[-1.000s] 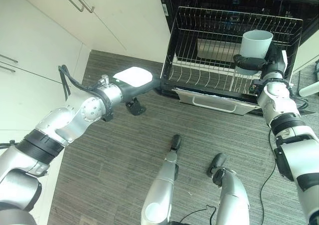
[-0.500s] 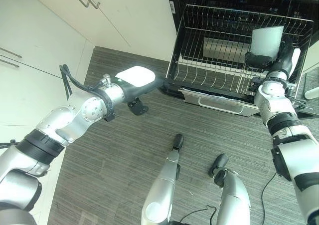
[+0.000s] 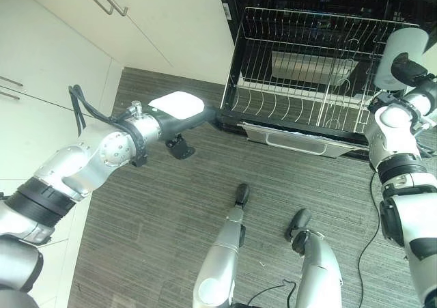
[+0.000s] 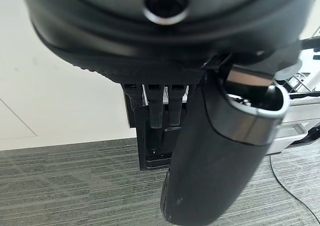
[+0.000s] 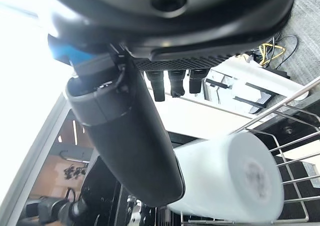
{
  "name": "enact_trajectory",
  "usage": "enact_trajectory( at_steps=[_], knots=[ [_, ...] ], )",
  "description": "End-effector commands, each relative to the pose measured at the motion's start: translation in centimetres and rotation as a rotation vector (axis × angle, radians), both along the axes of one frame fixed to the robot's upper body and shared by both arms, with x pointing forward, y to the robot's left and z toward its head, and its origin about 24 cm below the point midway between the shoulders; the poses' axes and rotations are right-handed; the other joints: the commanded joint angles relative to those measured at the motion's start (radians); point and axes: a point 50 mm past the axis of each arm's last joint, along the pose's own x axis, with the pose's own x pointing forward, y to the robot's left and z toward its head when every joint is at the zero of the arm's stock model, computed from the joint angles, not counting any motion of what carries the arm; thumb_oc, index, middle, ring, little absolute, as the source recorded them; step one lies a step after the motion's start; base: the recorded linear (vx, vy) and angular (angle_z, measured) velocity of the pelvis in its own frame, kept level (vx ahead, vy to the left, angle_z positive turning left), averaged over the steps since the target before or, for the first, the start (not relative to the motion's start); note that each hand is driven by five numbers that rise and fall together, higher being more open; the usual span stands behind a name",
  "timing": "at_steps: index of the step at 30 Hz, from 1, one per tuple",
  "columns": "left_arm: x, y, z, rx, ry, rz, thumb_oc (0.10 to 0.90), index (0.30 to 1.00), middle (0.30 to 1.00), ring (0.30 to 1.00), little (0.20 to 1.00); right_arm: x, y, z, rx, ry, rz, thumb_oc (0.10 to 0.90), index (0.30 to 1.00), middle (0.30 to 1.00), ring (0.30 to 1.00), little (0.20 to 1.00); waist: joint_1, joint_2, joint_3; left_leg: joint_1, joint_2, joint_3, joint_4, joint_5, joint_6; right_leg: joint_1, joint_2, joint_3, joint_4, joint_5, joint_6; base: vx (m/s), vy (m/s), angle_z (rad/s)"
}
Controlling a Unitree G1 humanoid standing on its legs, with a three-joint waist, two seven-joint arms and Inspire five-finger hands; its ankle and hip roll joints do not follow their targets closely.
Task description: Place the dishes in the dishwasher.
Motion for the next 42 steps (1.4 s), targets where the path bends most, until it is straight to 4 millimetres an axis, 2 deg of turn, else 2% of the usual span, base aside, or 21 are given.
enact_trajectory(
  at_steps=[1,8,15,17,18,22,25,26,27,28,32,33,37,38,40,41,42],
  knots=[
    [-0.8,0.1,3.6,-0.055,-0.123,-0.019,0.800,0.900,0.900,0.900,0.900,-1.7,-0.5,6.5,-0.117,-0.270,0.057,0.800,0.900,0.900,0.900,0.900,-0.003,0.057,0.020,-0.029,-0.038,0.121,0.135,-0.208,0.090,0.107,0.038,0.143,-0.232,0.048,0.129,0.00,0.000,0.00],
    [-0.9,-0.1,4.1,-0.061,-0.124,-0.016,0.800,0.900,0.900,0.900,0.900,-1.3,1.0,6.6,-0.128,-0.305,0.178,0.800,0.900,0.900,0.900,0.900,-0.005,0.064,0.020,-0.032,-0.032,0.124,0.135,-0.201,0.091,0.101,0.042,0.145,-0.228,0.054,0.125,0.00,0.000,0.00],
    [-1.1,0.2,3.3,-0.056,-0.119,-0.011,0.800,0.900,0.900,0.900,0.900,-1.9,2.7,7.4,-0.139,-0.432,0.261,0.800,0.900,0.900,0.900,0.900,-0.007,0.058,0.020,-0.022,-0.030,0.126,0.135,-0.206,0.094,0.108,0.043,0.148,-0.225,0.051,0.125,-0.01,0.000,-0.01],
    [-1.1,0.3,3.0,-0.058,-0.119,-0.007,0.800,0.900,0.900,0.900,0.900,-2.3,3.3,7.6,-0.125,-0.479,0.288,0.800,0.900,0.900,0.900,0.900,-0.010,0.057,0.020,-0.019,-0.028,0.126,0.135,-0.206,0.094,0.110,0.047,0.150,-0.227,0.053,0.122,0.00,0.004,-0.04],
    [-1.2,0.4,2.4,-0.056,-0.115,-0.004,0.800,0.900,0.900,0.900,0.900,-2.8,3.8,7.9,-0.120,-0.532,0.313,0.800,0.900,0.900,0.900,0.900,-0.013,0.050,0.020,-0.007,-0.031,0.129,0.135,-0.216,0.096,0.120,0.043,0.153,-0.222,0.041,0.124,0.00,0.000,0.00],
    [-1.5,0.8,1.1,-0.058,-0.107,0.006,0.800,0.900,0.900,0.900,0.900,-4.8,5.6,8.7,-0.125,-0.685,0.338,0.800,0.900,0.900,0.900,0.900,-0.018,0.050,0.020,0.005,-0.024,0.131,0.135,-0.213,0.101,0.126,0.048,0.155,-0.211,0.041,0.117,0.00,0.034,-0.04],
    [-1.9,1.3,-0.5,-0.066,-0.086,0.022,0.800,0.900,0.900,0.900,0.900,-6.7,7.1,8.8,-0.161,-0.790,0.385,0.800,0.900,0.900,0.900,0.900,-0.031,0.049,0.020,0.032,-0.024,0.132,0.135,-0.218,0.105,0.144,0.050,0.163,-0.196,0.031,0.113,0.04,0.105,-0.09],
    [-2.3,1.7,-2.5,-0.069,-0.062,0.035,0.800,0.900,0.900,0.900,0.900,-8.7,8.8,8.2,-0.200,-0.879,0.431,0.800,0.900,0.900,0.900,0.900,-0.046,0.037,0.017,0.085,-0.026,0.140,0.135,-0.239,0.111,0.185,0.042,0.172,-0.189,0.014,0.112,0.02,0.146,-0.21],
    [-2.3,1.7,-2.6,-0.070,-0.060,0.038,0.800,0.900,0.900,0.900,0.900,-8.8,8.9,8.1,-0.202,-0.881,0.435,0.800,0.900,0.900,0.900,0.900,-0.048,0.038,0.016,0.086,-0.024,0.140,0.135,-0.235,0.112,0.186,0.044,0.172,-0.191,0.021,0.111,0.05,0.182,-0.29],
    [-2.6,2.0,-3.8,-0.074,-0.046,0.056,0.800,0.900,0.900,0.900,0.900,-9.6,9.6,7.5,-0.216,-0.898,0.465,0.800,0.900,0.900,0.900,0.900,-0.057,0.022,-0.001,0.121,-0.024,0.148,0.135,-0.255,0.115,0.218,0.041,0.174,-0.200,0.012,0.112,-0.01,0.110,-0.21],
    [-3.1,2.7,-6.9,-0.107,-0.008,0.122,0.800,0.900,0.900,0.900,0.900,-10.7,10.9,5.1,-0.220,-0.890,0.548,0.800,0.900,0.900,0.900,0.900,-0.075,-0.011,-0.054,0.203,-0.016,0.169,0.135,-0.281,0.122,0.296,0.037,0.176,-0.234,0.023,0.107,0.05,0.161,-0.12],
    [-3.3,2.9,-8.6,-0.129,0.007,0.163,0.800,0.900,0.900,0.900,0.900,-11.0,11.3,3.9,-0.212,-0.870,0.587,0.800,0.900,0.900,0.900,0.900,-0.088,-0.031,-0.076,0.249,-0.017,0.186,0.135,-0.300,0.126,0.329,0.026,0.185,-0.234,0.015,0.108,0.06,0.233,-0.16],
    [-3.5,3.1,-11.9,-0.241,0.034,0.276,0.800,0.900,0.900,0.900,0.900,-11.4,11.0,1.4,-0.212,-0.791,0.683,0.800,0.900,0.900,0.900,0.900,-0.118,-0.078,-0.158,0.334,-0.025,0.221,0.135,-0.343,0.143,0.379,0.008,0.223,-0.234,0.008,0.118,0.04,0.259,-0.41],
    [-3.5,3.1,-13.2,-0.312,0.056,0.338,0.800,0.900,0.900,0.900,0.900,-11.6,10.6,0.4,-0.226,-0.741,0.726,0.800,0.900,0.900,0.900,0.900,-0.126,-0.090,-0.195,0.362,-0.029,0.224,0.135,-0.358,0.153,0.393,0.005,0.243,-0.234,0.014,0.125,0.04,0.345,-0.35],
    [-3.6,3.4,-14.7,-0.453,0.084,0.423,0.800,0.900,0.900,0.900,0.900,-12.1,10.1,-0.8,-0.263,-0.691,0.780,0.800,0.900,0.900,0.900,0.900,-0.136,-0.099,-0.233,0.390,-0.034,0.217,0.135,-0.375,0.167,0.411,0.001,0.266,-0.234,0.027,0.133,0.01,0.253,-0.25],
    [-3.8,3.5,-15.4,-0.505,0.113,0.452,0.800,0.900,0.900,0.900,0.900,-12.5,9.8,-1.3,-0.280,-0.680,0.811,0.800,0.900,0.900,0.900,0.900,-0.140,-0.104,-0.245,0.398,-0.036,0.214,0.135,-0.381,0.173,0.417,-0.003,0.274,-0.234,0.048,0.140,-0.06,0.170,-0.14],
    [-4.4,4.1,-17.0,-0.718,0.199,0.544,0.800,0.900,0.900,0.900,0.900,-13.1,8.9,-2.5,-0.285,-0.638,0.842,0.800,0.900,0.900,0.900,0.900,-0.149,-0.114,-0.264,0.412,-0.042,0.209,0.135,-0.398,0.193,0.430,-0.001,0.286,-0.234,0.113,0.158,-0.05,0.128,-0.09]
  ],
)
